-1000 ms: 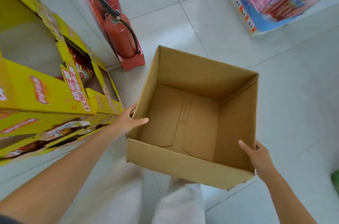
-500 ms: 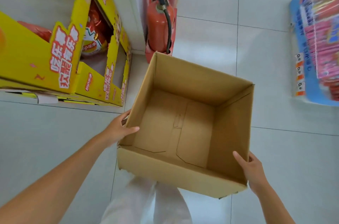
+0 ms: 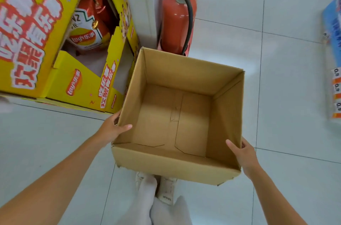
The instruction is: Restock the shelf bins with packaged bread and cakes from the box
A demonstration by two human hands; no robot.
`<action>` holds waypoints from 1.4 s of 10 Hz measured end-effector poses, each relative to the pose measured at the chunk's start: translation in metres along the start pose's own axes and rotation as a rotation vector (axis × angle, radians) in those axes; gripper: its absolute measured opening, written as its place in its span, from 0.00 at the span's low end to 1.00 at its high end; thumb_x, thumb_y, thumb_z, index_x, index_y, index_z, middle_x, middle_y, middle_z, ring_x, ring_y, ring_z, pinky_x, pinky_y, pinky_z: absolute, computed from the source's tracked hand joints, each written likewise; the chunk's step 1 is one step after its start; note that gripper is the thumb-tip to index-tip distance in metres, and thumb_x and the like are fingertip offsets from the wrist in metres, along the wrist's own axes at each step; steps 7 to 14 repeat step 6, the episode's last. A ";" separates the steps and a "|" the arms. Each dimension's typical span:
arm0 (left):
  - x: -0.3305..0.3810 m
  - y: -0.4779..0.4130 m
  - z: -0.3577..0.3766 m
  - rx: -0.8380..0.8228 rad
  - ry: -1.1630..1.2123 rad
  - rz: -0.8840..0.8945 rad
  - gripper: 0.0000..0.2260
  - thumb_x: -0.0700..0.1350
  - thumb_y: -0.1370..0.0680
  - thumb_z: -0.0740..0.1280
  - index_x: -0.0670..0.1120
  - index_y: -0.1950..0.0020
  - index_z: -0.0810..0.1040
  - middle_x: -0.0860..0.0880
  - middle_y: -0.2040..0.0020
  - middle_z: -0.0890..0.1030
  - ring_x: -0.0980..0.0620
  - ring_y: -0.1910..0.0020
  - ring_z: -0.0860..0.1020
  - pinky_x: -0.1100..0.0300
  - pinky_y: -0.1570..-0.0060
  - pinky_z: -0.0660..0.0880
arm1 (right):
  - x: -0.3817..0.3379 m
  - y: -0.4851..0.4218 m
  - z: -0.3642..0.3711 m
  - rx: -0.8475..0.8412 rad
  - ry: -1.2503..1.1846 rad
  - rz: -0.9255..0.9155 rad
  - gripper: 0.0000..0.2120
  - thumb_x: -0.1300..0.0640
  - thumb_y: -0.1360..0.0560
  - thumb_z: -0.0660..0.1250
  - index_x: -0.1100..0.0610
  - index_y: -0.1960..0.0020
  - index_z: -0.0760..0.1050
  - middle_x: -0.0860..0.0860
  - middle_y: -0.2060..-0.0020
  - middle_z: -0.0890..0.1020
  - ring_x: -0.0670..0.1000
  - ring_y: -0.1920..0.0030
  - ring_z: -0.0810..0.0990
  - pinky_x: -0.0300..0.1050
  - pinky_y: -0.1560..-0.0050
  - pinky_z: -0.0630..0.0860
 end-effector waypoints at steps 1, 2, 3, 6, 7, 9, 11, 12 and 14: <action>-0.014 -0.034 -0.002 0.042 -0.038 0.009 0.33 0.46 0.25 0.73 0.50 0.23 0.63 0.49 0.35 0.75 0.50 0.41 0.73 0.55 0.44 0.73 | 0.005 -0.034 0.026 0.000 0.006 -0.039 0.22 0.49 0.25 0.71 0.50 0.33 0.72 0.47 0.46 0.80 0.52 0.45 0.79 0.50 0.43 0.76; -0.023 -0.057 -0.001 0.094 -0.082 0.022 0.34 0.48 0.25 0.73 0.51 0.23 0.63 0.47 0.33 0.74 0.46 0.37 0.73 0.49 0.40 0.72 | 0.014 -0.058 0.041 0.057 0.010 -0.074 0.24 0.48 0.25 0.71 0.50 0.32 0.71 0.47 0.44 0.80 0.53 0.44 0.79 0.52 0.41 0.77; -0.029 -0.070 -0.004 0.136 -0.083 0.037 0.34 0.48 0.27 0.74 0.51 0.23 0.63 0.46 0.31 0.73 0.42 0.34 0.72 0.43 0.35 0.71 | 0.017 -0.068 0.046 0.097 0.011 -0.086 0.24 0.48 0.26 0.72 0.48 0.32 0.72 0.44 0.46 0.81 0.50 0.45 0.79 0.50 0.42 0.78; 0.013 0.001 -0.009 0.237 -0.282 0.004 0.31 0.51 0.24 0.72 0.46 0.25 0.66 0.43 0.31 0.74 0.43 0.33 0.73 0.47 0.36 0.70 | -0.025 0.003 0.030 0.211 0.299 -0.033 0.37 0.45 0.26 0.71 0.52 0.23 0.58 0.53 0.29 0.70 0.57 0.30 0.69 0.55 0.31 0.69; 0.013 0.001 -0.009 0.237 -0.282 0.004 0.31 0.51 0.24 0.72 0.46 0.25 0.66 0.43 0.31 0.74 0.43 0.33 0.73 0.47 0.36 0.70 | -0.025 0.003 0.030 0.211 0.299 -0.033 0.37 0.45 0.26 0.71 0.52 0.23 0.58 0.53 0.29 0.70 0.57 0.30 0.69 0.55 0.31 0.69; 0.013 0.001 -0.009 0.237 -0.282 0.004 0.31 0.51 0.24 0.72 0.46 0.25 0.66 0.43 0.31 0.74 0.43 0.33 0.73 0.47 0.36 0.70 | -0.025 0.003 0.030 0.211 0.299 -0.033 0.37 0.45 0.26 0.71 0.52 0.23 0.58 0.53 0.29 0.70 0.57 0.30 0.69 0.55 0.31 0.69; 0.013 0.001 -0.009 0.237 -0.282 0.004 0.31 0.51 0.24 0.72 0.46 0.25 0.66 0.43 0.31 0.74 0.43 0.33 0.73 0.47 0.36 0.70 | -0.025 0.003 0.030 0.211 0.299 -0.033 0.37 0.45 0.26 0.71 0.52 0.23 0.58 0.53 0.29 0.70 0.57 0.30 0.69 0.55 0.31 0.69; 0.013 0.001 -0.009 0.237 -0.282 0.004 0.31 0.51 0.24 0.72 0.46 0.25 0.66 0.43 0.31 0.74 0.43 0.33 0.73 0.47 0.36 0.70 | -0.025 0.003 0.030 0.211 0.299 -0.033 0.37 0.45 0.26 0.71 0.52 0.23 0.58 0.53 0.29 0.70 0.57 0.30 0.69 0.55 0.31 0.69; 0.013 0.001 -0.009 0.237 -0.282 0.004 0.31 0.51 0.24 0.72 0.46 0.25 0.66 0.43 0.31 0.74 0.43 0.33 0.73 0.47 0.36 0.70 | -0.025 0.003 0.030 0.211 0.299 -0.033 0.37 0.45 0.26 0.71 0.52 0.23 0.58 0.53 0.29 0.70 0.57 0.30 0.69 0.55 0.31 0.69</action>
Point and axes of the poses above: each hand's wrist, its own y-axis away from the middle knuckle, its own z-axis out of the palm, x = y × z, the point moved 4 cm from there along -y, towards the middle knuckle
